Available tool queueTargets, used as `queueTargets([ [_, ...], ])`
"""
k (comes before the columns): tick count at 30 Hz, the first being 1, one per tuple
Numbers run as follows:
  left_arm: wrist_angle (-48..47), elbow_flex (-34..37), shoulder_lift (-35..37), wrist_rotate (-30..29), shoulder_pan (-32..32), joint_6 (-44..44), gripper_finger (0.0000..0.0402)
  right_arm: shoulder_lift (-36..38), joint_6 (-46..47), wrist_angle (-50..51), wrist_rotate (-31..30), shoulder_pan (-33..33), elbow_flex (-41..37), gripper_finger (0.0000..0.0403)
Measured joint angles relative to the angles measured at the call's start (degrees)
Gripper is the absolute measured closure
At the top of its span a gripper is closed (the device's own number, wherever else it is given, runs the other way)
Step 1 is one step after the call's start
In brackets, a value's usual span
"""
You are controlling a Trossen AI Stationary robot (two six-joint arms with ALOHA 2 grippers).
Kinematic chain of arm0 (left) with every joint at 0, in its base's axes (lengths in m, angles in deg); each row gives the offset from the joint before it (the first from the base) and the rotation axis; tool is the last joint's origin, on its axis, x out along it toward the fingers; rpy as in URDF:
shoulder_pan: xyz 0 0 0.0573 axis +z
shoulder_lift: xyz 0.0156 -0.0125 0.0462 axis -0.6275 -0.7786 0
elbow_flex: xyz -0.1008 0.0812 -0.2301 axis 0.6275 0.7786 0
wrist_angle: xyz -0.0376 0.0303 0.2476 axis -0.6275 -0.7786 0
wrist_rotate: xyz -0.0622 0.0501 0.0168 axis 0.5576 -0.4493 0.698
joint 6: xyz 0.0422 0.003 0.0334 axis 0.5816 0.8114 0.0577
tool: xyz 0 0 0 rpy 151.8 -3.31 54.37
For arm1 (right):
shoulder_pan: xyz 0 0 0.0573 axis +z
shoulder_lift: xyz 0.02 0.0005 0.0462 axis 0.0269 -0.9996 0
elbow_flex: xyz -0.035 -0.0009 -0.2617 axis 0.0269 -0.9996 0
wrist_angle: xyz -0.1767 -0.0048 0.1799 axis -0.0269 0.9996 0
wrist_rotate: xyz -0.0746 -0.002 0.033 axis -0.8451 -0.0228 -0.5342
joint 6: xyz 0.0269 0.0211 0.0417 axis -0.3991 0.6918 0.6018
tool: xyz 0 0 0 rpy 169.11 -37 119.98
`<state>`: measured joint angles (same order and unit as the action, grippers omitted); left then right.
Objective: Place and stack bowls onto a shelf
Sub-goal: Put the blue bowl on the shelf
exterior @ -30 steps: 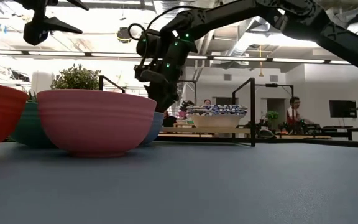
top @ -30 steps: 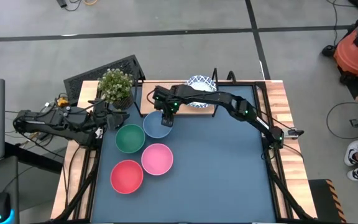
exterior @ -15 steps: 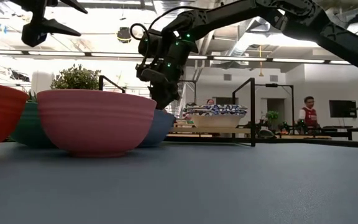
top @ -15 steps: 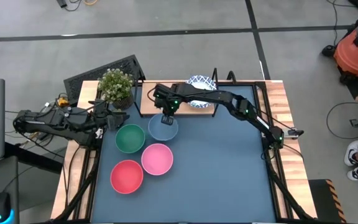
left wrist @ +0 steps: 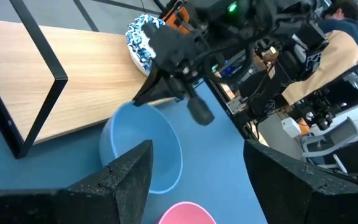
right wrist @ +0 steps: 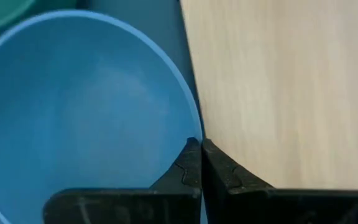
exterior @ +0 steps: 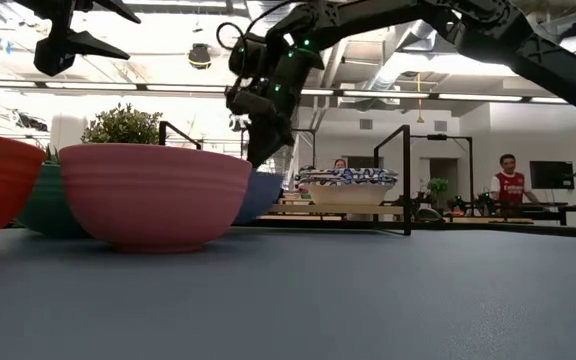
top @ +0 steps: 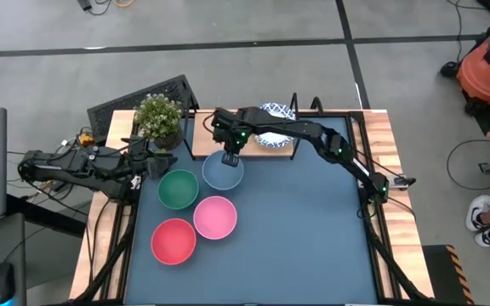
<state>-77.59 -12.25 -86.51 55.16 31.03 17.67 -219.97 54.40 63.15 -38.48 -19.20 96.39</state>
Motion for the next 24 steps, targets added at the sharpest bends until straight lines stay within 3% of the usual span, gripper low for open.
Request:
queueTargets([
  [9,0.05,0.00,0.00,-0.08,-0.02,-0.01,0.0166,4.01,0.21,-1.49,0.28,-1.97,0.21,0.0386],
  [24,0.05,0.00,0.00,-0.13,-0.02,-0.54,0.0166,4.32,4.78,-9.23,0.07,-8.19,0.25,0.0386],
])
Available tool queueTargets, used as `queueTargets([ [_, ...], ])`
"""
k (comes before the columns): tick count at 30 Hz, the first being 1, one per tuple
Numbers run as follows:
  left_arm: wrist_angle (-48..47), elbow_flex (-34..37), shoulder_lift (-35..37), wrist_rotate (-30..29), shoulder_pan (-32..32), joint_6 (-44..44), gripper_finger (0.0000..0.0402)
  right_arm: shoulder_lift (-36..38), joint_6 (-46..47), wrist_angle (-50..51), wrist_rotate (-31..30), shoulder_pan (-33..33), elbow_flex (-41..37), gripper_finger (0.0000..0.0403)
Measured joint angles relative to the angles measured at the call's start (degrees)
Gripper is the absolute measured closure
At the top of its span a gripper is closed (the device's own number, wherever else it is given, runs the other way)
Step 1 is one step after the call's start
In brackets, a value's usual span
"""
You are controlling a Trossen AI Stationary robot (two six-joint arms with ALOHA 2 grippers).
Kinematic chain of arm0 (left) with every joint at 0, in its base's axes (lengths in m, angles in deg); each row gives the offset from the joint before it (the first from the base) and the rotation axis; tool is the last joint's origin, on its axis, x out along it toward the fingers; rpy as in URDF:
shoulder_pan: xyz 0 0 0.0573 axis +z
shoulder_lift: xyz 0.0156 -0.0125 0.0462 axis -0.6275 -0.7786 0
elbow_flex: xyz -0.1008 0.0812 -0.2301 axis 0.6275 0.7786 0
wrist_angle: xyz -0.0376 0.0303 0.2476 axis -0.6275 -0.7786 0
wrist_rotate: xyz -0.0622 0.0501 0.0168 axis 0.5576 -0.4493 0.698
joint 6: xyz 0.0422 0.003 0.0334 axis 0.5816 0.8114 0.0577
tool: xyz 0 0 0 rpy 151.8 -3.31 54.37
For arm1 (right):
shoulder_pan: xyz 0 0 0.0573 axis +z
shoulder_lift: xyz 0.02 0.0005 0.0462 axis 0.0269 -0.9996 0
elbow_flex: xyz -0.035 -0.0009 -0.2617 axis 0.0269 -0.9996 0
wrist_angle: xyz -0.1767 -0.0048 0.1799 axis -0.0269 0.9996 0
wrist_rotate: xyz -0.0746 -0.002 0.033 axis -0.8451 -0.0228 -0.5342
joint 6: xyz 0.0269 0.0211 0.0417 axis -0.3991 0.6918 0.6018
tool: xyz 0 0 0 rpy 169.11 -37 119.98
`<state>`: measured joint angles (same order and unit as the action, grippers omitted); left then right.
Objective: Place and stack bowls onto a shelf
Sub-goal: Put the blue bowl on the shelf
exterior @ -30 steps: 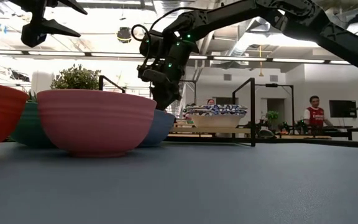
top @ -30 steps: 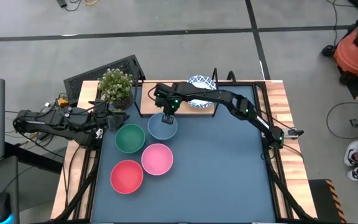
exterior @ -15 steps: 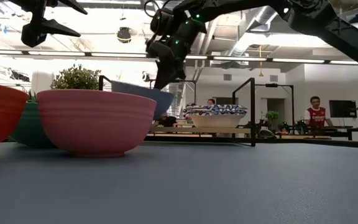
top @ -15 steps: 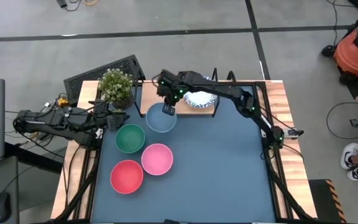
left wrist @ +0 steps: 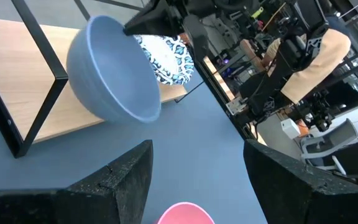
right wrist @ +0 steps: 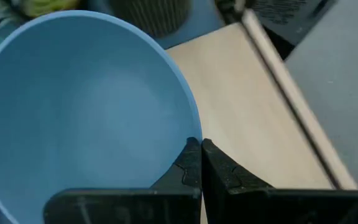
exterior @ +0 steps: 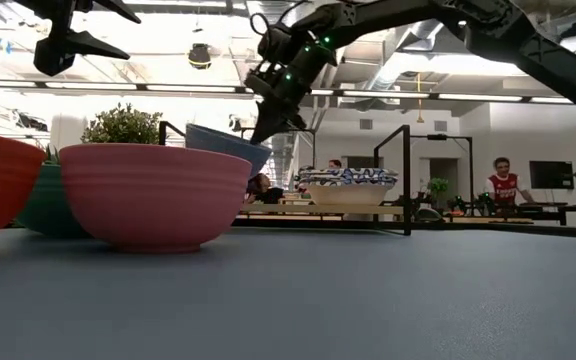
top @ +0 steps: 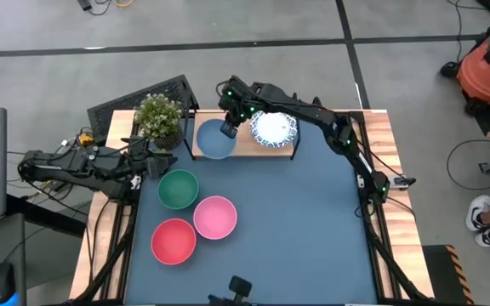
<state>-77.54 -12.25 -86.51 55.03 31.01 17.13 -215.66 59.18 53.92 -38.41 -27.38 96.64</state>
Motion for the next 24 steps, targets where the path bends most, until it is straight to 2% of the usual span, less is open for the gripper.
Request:
queueTargets([
  [10,-0.18,0.00,0.01,-0.07,0.02,-0.02,0.0166,-0.31,4.15,0.97,-0.42,-3.07,-1.32,0.0386],
  [24,-1.29,0.00,-0.01,-0.33,0.00,0.02,0.0166,-0.30,4.00,0.34,-0.47,-3.57,-1.29,0.0368],
])
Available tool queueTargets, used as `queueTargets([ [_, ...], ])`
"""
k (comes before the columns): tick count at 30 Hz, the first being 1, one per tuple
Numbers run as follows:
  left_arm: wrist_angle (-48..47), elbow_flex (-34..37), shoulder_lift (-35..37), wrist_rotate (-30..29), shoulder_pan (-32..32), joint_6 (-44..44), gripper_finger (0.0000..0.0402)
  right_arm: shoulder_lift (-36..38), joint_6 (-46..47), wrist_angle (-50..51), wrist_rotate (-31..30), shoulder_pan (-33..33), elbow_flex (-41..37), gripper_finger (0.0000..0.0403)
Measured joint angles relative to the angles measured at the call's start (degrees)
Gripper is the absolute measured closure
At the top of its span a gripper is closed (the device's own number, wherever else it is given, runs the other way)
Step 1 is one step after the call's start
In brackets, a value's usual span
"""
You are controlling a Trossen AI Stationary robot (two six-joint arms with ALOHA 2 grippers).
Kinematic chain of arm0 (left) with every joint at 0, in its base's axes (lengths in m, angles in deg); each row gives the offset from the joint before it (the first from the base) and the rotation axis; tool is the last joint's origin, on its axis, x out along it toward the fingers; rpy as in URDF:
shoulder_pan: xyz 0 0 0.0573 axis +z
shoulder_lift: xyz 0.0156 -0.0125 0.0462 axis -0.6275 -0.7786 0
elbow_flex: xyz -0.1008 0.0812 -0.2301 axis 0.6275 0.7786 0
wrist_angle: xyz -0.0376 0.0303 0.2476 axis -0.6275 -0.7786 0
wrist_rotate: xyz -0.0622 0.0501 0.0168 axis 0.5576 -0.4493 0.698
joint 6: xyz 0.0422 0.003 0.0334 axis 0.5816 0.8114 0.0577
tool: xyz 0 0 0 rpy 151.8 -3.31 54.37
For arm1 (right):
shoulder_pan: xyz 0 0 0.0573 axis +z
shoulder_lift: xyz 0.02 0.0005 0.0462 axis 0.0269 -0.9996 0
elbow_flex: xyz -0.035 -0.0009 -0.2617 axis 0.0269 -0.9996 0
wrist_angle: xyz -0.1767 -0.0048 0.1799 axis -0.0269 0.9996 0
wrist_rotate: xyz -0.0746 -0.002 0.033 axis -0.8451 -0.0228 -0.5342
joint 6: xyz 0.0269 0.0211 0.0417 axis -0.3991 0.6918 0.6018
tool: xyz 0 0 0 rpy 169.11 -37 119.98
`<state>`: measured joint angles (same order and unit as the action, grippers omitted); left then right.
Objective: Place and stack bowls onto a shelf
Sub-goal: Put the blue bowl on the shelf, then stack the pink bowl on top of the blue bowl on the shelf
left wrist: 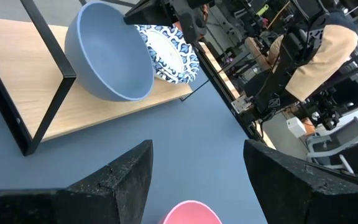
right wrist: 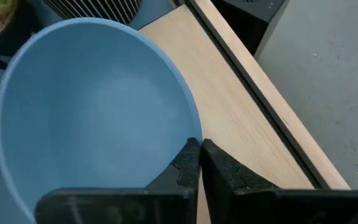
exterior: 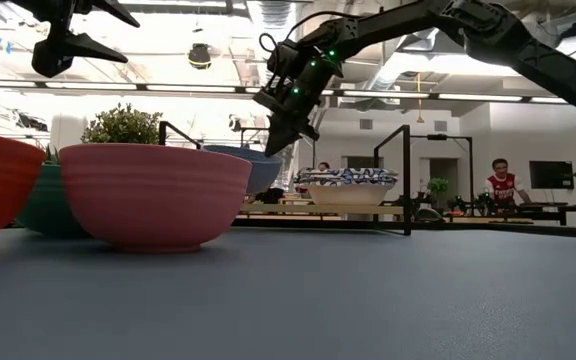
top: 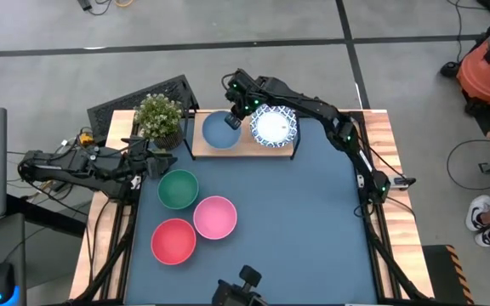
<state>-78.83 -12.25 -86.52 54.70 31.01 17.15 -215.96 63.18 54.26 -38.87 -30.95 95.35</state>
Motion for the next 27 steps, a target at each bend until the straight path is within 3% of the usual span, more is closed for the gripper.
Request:
queueTargets([
  [13,-0.79,0.00,0.01,0.31,0.01,0.03,0.0166,0.00,0.24,0.21,0.02,-0.26,0.00,0.0360],
  [27,-1.53,0.00,0.02,0.37,0.02,0.07,0.0166,0.00,1.58,-0.41,-0.02,-1.20,0.02,0.0290],
])
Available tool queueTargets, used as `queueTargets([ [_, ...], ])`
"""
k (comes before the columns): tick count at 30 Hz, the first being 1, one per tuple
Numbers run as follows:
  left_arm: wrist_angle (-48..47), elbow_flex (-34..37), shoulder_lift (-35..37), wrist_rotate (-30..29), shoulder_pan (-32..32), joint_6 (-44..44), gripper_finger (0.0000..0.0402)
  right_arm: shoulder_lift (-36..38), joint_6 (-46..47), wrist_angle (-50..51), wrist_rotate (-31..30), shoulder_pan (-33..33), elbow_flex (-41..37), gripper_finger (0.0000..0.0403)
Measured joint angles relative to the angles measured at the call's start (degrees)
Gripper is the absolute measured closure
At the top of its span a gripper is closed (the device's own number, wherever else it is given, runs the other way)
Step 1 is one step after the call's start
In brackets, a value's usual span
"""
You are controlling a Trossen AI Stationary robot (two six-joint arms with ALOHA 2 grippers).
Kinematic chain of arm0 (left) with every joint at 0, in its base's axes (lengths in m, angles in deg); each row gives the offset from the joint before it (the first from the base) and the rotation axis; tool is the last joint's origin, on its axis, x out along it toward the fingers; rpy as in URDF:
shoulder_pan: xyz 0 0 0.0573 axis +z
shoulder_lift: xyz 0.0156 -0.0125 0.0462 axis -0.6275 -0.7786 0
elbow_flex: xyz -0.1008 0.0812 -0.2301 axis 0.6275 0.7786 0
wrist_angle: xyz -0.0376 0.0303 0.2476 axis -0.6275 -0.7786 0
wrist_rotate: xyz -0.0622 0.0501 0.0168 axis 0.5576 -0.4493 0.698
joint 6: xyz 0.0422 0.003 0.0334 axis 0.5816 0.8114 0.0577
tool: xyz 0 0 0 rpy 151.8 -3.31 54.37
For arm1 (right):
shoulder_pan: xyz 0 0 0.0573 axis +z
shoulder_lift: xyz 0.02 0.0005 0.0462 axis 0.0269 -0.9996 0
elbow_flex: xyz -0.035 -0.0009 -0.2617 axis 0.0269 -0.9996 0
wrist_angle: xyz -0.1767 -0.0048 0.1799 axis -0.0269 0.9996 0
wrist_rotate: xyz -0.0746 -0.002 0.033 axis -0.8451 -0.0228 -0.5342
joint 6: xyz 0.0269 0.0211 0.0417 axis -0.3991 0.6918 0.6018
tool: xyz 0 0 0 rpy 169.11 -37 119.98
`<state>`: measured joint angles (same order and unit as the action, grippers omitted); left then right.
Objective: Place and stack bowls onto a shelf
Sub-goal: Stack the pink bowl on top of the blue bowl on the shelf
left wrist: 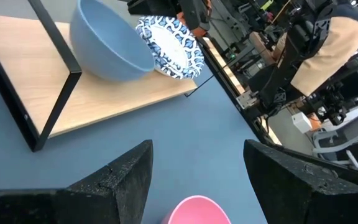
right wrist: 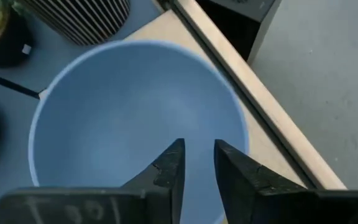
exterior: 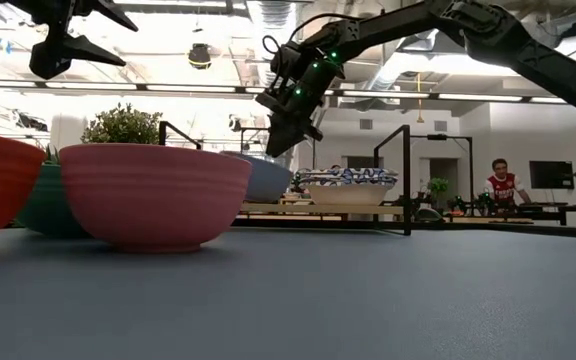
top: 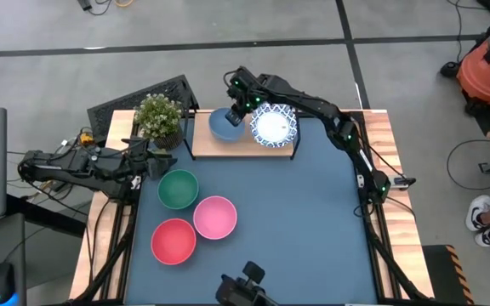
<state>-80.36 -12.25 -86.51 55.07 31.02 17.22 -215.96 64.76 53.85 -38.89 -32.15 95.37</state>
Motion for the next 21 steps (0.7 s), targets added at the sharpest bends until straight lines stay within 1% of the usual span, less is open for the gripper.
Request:
queueTargets([
  [5,-0.50,0.00,0.01,1.44,-0.02,0.02,0.0166,0.93,-1.00,-1.17,0.04,0.00,1.31,0.0285],
  [9,-0.62,0.00,0.00,1.49,0.00,0.04,0.0166,4.54,-3.10,-1.18,0.19,1.10,1.22,0.0285],
  [12,-0.62,0.00,0.00,1.48,0.00,0.76,0.0166,9.15,-5.25,-0.88,0.24,2.89,1.22,0.0285],
  [16,-0.60,-0.01,0.01,1.08,-0.02,1.93,0.0166,17.46,-7.20,-1.28,1.48,6.25,1.31,0.0285],
  [18,-0.59,0.00,0.01,1.04,0.01,1.95,0.0166,21.07,-10.82,-0.21,3.01,8.73,1.42,0.0285],
  [21,-0.60,0.00,0.01,1.04,0.01,1.95,0.0166,24.39,-15.61,3.73,2.03,13.56,1.42,0.0285],
])
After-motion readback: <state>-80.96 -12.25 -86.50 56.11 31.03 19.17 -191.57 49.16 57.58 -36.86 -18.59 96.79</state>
